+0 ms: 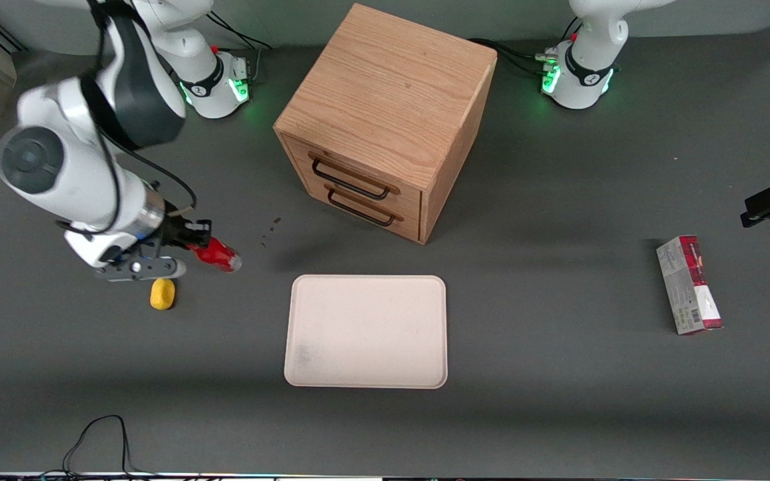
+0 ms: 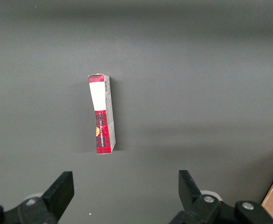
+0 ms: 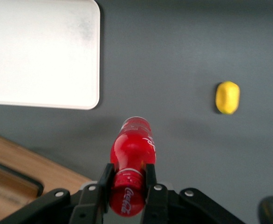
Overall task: Place coke bottle on tray
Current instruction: 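Lift the red bottle and carry it toward the white tray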
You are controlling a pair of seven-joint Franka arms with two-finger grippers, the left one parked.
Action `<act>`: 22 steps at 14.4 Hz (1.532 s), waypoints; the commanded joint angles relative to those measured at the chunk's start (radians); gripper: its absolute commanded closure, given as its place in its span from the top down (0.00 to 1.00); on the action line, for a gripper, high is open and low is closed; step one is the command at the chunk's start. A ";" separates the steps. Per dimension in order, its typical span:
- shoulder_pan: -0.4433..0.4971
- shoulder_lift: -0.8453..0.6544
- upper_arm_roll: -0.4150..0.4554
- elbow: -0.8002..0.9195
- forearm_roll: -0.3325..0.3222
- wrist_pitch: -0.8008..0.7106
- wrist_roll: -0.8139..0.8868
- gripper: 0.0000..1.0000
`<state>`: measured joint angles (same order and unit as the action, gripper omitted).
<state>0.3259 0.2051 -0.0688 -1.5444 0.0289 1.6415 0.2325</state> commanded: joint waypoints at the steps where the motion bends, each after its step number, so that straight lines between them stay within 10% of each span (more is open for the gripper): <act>1: -0.004 0.013 -0.011 0.199 0.009 -0.204 -0.013 0.00; 22: 0.064 0.536 0.067 0.854 -0.015 -0.154 -0.009 0.00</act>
<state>0.3711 0.6969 0.0016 -0.7594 0.0329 1.4926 0.2307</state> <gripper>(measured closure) 0.687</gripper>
